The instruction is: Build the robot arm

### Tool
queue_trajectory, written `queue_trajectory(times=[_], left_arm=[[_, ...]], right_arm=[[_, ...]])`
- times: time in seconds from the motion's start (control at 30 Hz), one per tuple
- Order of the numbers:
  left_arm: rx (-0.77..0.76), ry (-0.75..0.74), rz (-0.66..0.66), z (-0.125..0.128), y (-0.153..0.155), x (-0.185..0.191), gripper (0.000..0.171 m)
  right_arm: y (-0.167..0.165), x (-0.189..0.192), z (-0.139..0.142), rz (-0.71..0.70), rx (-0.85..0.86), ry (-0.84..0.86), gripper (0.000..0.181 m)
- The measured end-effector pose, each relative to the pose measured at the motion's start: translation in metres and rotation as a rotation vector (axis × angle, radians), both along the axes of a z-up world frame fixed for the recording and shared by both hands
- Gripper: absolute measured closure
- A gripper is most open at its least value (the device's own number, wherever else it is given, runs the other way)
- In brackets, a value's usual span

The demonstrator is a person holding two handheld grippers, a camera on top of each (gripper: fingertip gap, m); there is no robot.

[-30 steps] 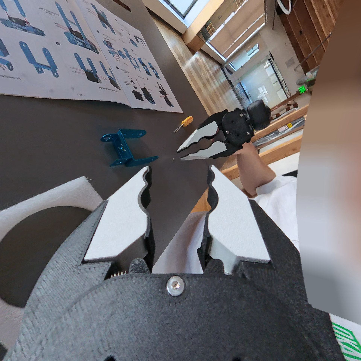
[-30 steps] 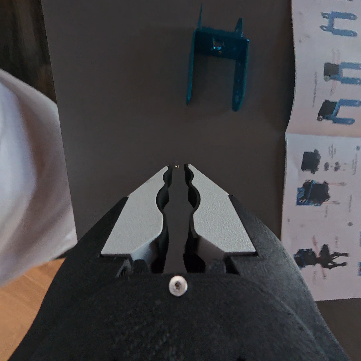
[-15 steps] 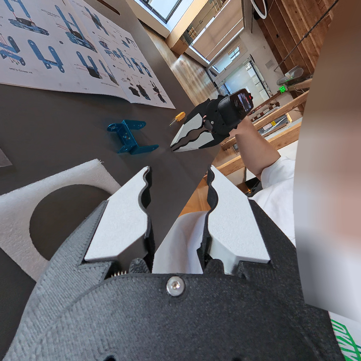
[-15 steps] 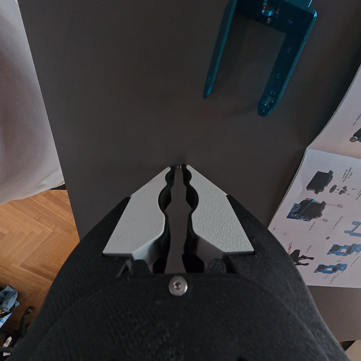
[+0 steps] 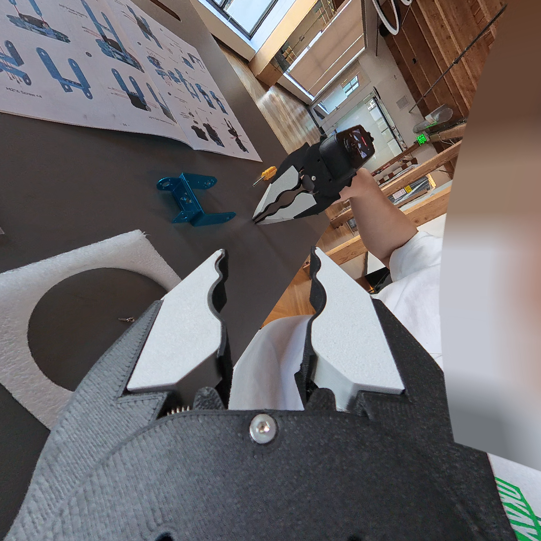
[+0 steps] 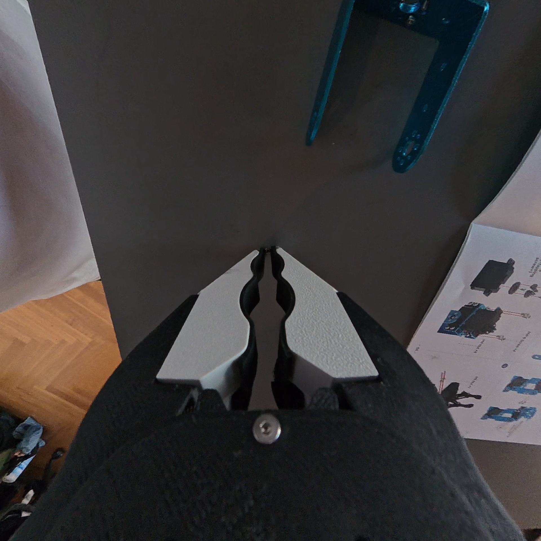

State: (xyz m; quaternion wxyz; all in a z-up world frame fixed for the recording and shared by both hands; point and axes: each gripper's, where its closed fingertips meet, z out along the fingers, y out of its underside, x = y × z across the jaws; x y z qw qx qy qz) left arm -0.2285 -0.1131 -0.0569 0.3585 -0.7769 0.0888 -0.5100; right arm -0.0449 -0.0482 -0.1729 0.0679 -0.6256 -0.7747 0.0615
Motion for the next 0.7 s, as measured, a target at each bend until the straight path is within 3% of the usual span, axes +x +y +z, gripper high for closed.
queue_trajectory(times=[0.23,0.37,0.6,0.7], left_arm=[[0.071,0.061,0.009,-0.004,0.003,-0.006,0.117],[0.224,0.145,0.061,0.0,0.007,-0.016,0.118],[0.606,0.193,0.145,0.027,0.011,-0.014,0.124],[0.728,0.198,0.202,0.035,0.017,-0.002,0.112]], right_arm=[[0.0,-0.003,0.003,-0.014,-0.029,0.084,0.179],[0.0,-0.012,0.022,-0.061,-0.018,0.302,0.179],[0.005,-0.037,0.058,-0.097,0.048,0.767,0.179],[0.009,-0.045,0.067,-0.071,0.103,0.887,0.179]])
